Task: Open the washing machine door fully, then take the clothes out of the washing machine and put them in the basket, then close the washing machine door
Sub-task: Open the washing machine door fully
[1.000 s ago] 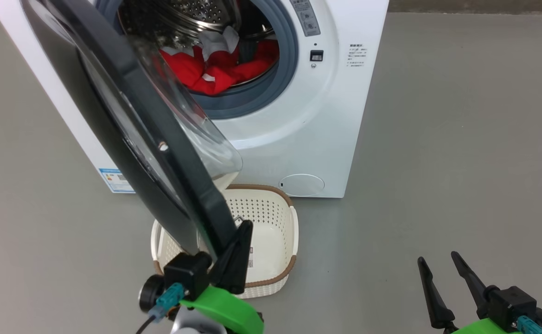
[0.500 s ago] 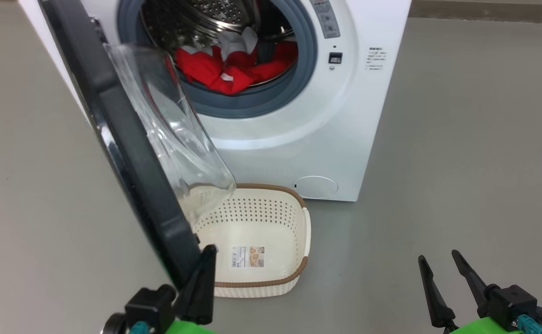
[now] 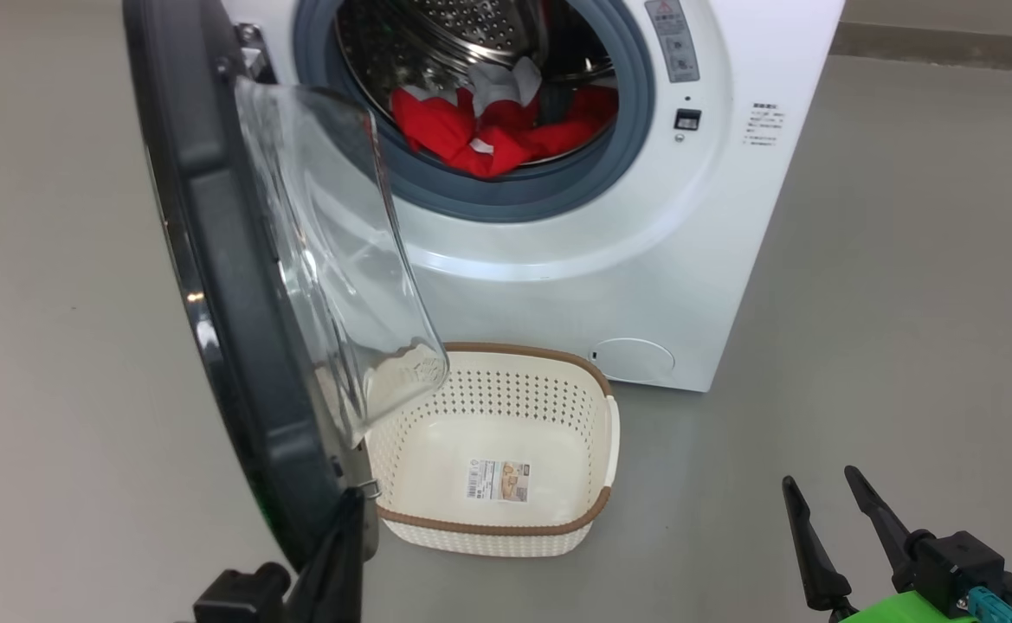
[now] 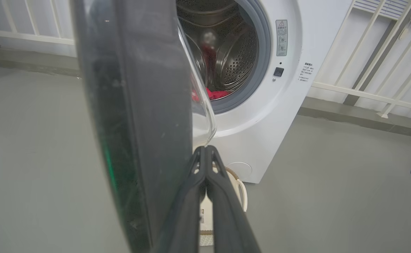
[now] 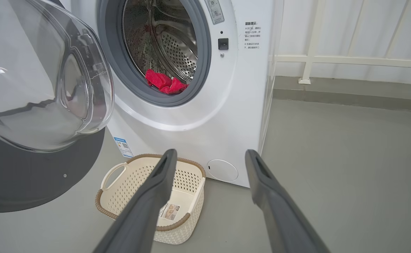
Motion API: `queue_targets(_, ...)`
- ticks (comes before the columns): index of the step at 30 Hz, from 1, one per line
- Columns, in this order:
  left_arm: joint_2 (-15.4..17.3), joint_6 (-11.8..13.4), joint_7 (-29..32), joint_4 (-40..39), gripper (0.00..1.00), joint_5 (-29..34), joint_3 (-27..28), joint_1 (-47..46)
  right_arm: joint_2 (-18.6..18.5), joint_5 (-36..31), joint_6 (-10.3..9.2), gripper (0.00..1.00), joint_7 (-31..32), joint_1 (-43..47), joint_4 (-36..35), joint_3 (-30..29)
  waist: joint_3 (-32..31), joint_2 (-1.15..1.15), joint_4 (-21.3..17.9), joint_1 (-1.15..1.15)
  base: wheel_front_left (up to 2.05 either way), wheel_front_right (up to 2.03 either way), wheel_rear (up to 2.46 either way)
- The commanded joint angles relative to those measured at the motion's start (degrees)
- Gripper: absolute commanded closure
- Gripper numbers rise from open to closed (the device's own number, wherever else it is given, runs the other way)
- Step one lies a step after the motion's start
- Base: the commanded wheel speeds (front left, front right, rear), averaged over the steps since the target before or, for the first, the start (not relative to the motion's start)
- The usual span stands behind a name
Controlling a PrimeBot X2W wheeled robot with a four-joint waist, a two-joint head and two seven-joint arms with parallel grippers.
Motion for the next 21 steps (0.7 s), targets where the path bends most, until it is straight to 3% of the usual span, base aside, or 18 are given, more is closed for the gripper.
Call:
queue_targets(1,2.2,1.5,-0.1,-0.4,1.0,-0.2,3.6,0.0,-0.8,-0.5,0.02,0.0,-0.6,-1.3,-1.5,1.2,-0.5,0.0,0.8,0.0,0.0,0.0,0.0)
queue_targets(21,5.7,3.3,-2.6,2.4,1.0,-4.3,13.3,2.3,-0.8,-0.8,0.02,0.0,-0.4,-1.7,-2.2,0.8,0.2,0.0,2.6,0.0,0.0,0.0,0.0)
